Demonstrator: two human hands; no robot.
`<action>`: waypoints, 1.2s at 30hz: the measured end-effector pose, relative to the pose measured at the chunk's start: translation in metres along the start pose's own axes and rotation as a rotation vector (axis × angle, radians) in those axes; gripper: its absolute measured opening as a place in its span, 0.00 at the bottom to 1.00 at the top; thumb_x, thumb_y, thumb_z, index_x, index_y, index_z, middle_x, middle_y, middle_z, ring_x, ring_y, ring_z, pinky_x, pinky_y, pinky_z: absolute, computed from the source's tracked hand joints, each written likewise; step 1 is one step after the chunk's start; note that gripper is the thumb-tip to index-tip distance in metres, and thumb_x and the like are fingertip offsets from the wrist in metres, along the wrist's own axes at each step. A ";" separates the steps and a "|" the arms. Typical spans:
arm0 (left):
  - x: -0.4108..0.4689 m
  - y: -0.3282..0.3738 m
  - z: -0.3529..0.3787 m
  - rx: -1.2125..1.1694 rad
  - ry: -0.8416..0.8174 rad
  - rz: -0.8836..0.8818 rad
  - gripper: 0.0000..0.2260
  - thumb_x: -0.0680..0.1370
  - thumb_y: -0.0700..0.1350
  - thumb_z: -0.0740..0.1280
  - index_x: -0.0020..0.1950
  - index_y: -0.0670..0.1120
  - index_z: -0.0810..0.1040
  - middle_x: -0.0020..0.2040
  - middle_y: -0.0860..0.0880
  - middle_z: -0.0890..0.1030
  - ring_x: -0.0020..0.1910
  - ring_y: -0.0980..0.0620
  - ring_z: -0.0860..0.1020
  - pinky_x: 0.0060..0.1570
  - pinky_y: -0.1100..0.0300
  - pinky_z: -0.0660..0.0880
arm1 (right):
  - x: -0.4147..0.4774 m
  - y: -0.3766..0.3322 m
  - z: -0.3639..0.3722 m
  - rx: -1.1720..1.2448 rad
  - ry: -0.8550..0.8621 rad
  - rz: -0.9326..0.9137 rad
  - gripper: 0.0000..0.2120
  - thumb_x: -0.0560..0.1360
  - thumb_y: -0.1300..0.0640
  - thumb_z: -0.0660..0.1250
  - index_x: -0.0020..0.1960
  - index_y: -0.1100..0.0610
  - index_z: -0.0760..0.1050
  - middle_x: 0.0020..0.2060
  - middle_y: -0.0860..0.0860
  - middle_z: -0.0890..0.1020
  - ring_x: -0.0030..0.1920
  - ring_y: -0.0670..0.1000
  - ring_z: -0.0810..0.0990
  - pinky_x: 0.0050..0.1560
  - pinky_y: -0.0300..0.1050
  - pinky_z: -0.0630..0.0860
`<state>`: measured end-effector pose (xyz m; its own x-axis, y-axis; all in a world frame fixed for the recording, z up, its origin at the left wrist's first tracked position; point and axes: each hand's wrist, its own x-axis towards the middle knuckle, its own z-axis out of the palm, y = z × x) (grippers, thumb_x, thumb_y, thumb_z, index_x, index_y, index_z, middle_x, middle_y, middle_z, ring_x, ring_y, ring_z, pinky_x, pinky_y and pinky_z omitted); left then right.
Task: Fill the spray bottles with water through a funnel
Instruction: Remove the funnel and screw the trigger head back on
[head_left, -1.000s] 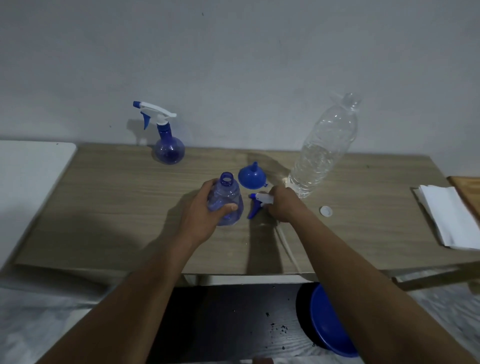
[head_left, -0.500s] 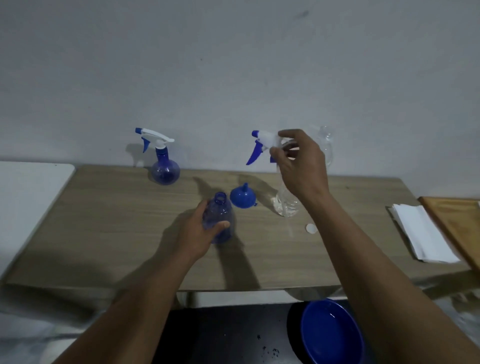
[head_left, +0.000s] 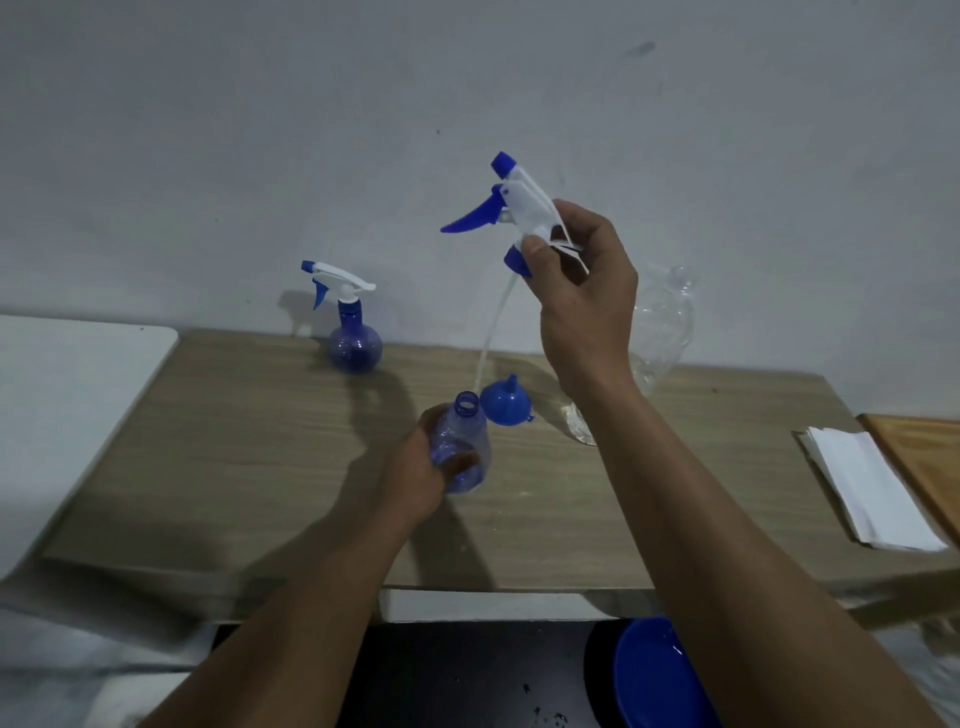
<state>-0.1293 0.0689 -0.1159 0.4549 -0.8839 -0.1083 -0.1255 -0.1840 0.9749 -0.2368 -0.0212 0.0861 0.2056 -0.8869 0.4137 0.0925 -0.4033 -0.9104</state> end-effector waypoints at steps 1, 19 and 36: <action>-0.002 0.002 0.000 0.001 -0.005 -0.008 0.24 0.66 0.47 0.77 0.60 0.55 0.76 0.54 0.53 0.81 0.59 0.46 0.79 0.63 0.49 0.75 | 0.000 0.001 0.002 0.014 0.005 0.002 0.15 0.78 0.60 0.70 0.64 0.59 0.76 0.56 0.53 0.81 0.54 0.54 0.83 0.56 0.57 0.82; -0.004 0.001 0.001 0.068 0.008 -0.019 0.24 0.70 0.51 0.77 0.63 0.61 0.73 0.59 0.53 0.80 0.58 0.54 0.79 0.60 0.55 0.76 | -0.064 0.084 -0.006 -0.258 -0.279 0.242 0.11 0.77 0.67 0.69 0.57 0.59 0.74 0.47 0.50 0.82 0.45 0.45 0.83 0.49 0.48 0.82; -0.008 -0.001 -0.001 0.189 0.072 0.100 0.25 0.73 0.45 0.75 0.69 0.53 0.73 0.55 0.59 0.79 0.50 0.67 0.76 0.53 0.71 0.72 | -0.049 0.081 -0.007 -0.632 -0.567 0.016 0.17 0.79 0.58 0.69 0.67 0.50 0.76 0.50 0.45 0.80 0.47 0.47 0.77 0.42 0.25 0.71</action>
<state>-0.1318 0.0768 -0.1153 0.4925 -0.8703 0.0080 -0.3332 -0.1800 0.9255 -0.2464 -0.0123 -0.0078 0.6751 -0.7143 0.1846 -0.4413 -0.5915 -0.6748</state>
